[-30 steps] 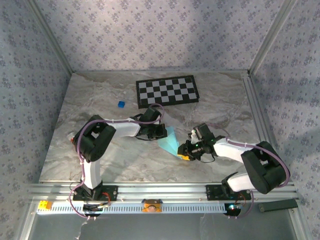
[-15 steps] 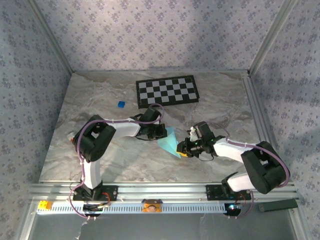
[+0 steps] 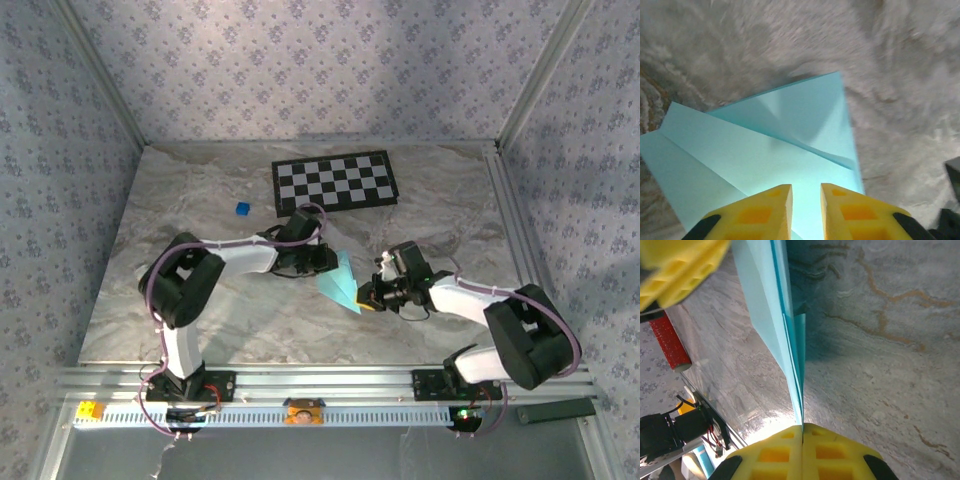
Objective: Fold a paper plane with a square sheet of paper (pick it up from the middle)
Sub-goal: Turn over the paper at the center of the table.
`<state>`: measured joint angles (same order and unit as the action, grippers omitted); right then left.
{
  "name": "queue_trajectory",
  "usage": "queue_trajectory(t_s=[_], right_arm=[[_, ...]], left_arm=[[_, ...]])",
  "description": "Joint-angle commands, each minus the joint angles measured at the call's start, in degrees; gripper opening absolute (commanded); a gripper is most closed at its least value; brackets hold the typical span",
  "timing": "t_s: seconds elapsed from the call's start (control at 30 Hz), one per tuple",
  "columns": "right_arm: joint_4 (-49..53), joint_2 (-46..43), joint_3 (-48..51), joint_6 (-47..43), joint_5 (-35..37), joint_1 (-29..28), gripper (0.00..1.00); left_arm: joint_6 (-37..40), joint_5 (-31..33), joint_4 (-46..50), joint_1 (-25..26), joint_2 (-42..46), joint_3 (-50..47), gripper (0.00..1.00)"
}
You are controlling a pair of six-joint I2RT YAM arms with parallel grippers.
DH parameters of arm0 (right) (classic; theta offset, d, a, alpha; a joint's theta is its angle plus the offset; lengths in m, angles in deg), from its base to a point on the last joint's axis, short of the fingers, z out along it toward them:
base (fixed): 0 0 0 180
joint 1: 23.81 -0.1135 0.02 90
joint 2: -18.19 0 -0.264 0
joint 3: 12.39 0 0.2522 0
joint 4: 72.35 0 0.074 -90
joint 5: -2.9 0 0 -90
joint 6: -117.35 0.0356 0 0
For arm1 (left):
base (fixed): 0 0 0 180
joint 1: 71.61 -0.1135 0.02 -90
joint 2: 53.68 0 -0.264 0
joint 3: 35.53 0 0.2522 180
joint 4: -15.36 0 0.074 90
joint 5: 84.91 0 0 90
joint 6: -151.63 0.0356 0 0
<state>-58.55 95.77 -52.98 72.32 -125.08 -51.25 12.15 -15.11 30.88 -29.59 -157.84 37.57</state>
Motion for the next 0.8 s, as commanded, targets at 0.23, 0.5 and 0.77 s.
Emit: queue_trajectory(t_s=[0.23, 0.5, 0.77], right_arm=[[9.13, -8.90, -2.06, -8.50, 3.89, 2.02, 0.04], [11.71, -15.25, -4.06, -14.12, 9.19, 1.97, 0.04], [17.80, -18.34, -7.04, -18.31, 14.58, 1.27, 0.04]], left_arm=[[1.36, 8.56, -0.22, 0.66, 15.08, -4.52, 0.27], [0.17, 13.68, -3.91, 0.95, 20.63, -8.98, 0.28], [0.08, 18.59, -4.55, 0.89, 27.28, -13.78, 0.31]])
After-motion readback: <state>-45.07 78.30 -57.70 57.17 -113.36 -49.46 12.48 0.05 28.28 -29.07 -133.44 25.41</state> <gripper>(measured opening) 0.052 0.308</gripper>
